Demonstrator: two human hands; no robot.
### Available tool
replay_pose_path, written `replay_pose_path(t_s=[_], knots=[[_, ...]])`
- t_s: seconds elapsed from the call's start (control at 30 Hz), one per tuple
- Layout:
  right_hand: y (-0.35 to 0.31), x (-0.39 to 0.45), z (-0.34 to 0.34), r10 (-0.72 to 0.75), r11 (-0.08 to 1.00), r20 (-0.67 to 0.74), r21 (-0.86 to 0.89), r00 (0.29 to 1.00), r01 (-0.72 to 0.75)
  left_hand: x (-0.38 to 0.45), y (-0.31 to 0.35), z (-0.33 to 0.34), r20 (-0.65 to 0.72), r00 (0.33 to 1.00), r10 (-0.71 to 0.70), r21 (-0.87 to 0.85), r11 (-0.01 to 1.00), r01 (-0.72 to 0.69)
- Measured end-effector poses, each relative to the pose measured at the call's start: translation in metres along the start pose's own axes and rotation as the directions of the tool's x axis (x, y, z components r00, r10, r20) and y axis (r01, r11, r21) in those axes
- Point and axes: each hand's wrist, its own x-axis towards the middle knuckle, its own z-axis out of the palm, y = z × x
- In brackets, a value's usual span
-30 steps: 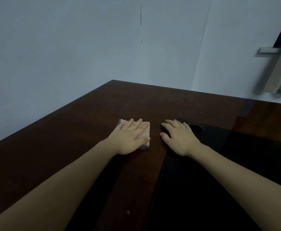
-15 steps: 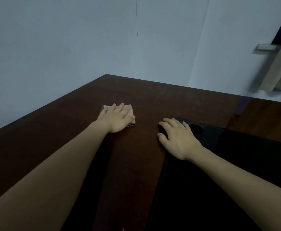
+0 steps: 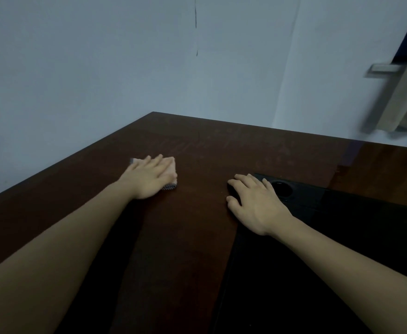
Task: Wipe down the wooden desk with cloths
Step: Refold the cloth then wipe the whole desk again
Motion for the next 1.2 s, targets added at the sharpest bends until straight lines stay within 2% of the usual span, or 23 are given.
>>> replay_pose_path(t_s=[0.07, 0.13, 0.3, 0.4, 0.5, 0.6, 0.67, 0.73, 0.8, 0.9, 1.03, 1.1, 1.2], knots=[[0.001, 0.000, 0.000, -0.001, 1.000, 0.003, 0.001, 1.000, 0.001, 0.018, 0.005, 0.000, -0.021, 0.997, -0.081, -0.025, 0.996, 0.080], [0.001, 0.000, 0.001, -0.005, 1.000, 0.007, 0.004, 1.000, 0.005, 0.023, 0.020, -0.001, -0.015, 0.996, -0.093, -0.037, 0.995, 0.092], [0.000, 0.000, 0.000, -0.005, 1.000, 0.014, -0.011, 1.000, 0.006, -0.016, 0.061, -0.001, 0.008, 0.989, 0.145, -0.010, 0.989, -0.145], [-0.001, -0.001, -0.002, -0.005, 0.999, 0.036, -0.040, 0.999, 0.006, -0.052, 0.058, 0.007, 0.007, 0.969, 0.249, 0.035, 0.968, -0.249], [-0.001, -0.005, -0.004, -0.007, 0.998, 0.053, -0.057, 0.999, 0.010, -0.070, 0.025, 0.009, 0.000, 0.983, 0.186, 0.018, 0.982, -0.186], [0.000, -0.006, -0.004, -0.003, 0.998, 0.067, -0.070, 0.998, 0.008, -0.075, -0.010, 0.009, 0.026, 0.999, 0.019, 0.001, 1.000, -0.019], [0.001, -0.004, -0.003, -0.002, 0.997, 0.070, -0.080, 0.998, 0.008, -0.075, -0.016, 0.009, 0.024, 0.997, -0.068, -0.014, 0.998, 0.068], [0.001, -0.003, -0.002, 0.004, 0.996, 0.070, -0.090, 0.998, 0.003, -0.078, -0.005, 0.007, 0.008, 0.996, -0.089, -0.027, 0.996, 0.089], [0.001, -0.004, -0.003, 0.009, 0.996, 0.072, -0.091, 0.997, -0.002, -0.091, 0.015, 0.007, 0.022, 1.000, -0.022, -0.028, 0.999, 0.023], [-0.002, -0.005, -0.005, 0.020, 0.995, 0.071, -0.098, 0.997, -0.013, -0.123, 0.040, 0.011, 0.043, 0.984, 0.173, -0.011, 0.985, -0.173], [-0.012, -0.005, -0.007, 0.057, 0.991, 0.073, -0.122, 0.996, -0.048, -0.162, 0.037, 0.020, 0.059, 0.942, 0.331, 0.021, 0.943, -0.332], [-0.026, -0.008, -0.006, 0.037, 0.995, 0.048, -0.095, 0.998, -0.032, -0.167, 0.017, 0.022, 0.044, 0.945, 0.323, 0.029, 0.945, -0.324], [-0.051, -0.012, 0.001, -0.022, 0.997, 0.066, -0.067, 0.998, 0.026, -0.158, -0.030, 0.020, 0.031, 0.985, 0.170, 0.004, 0.985, -0.170]])
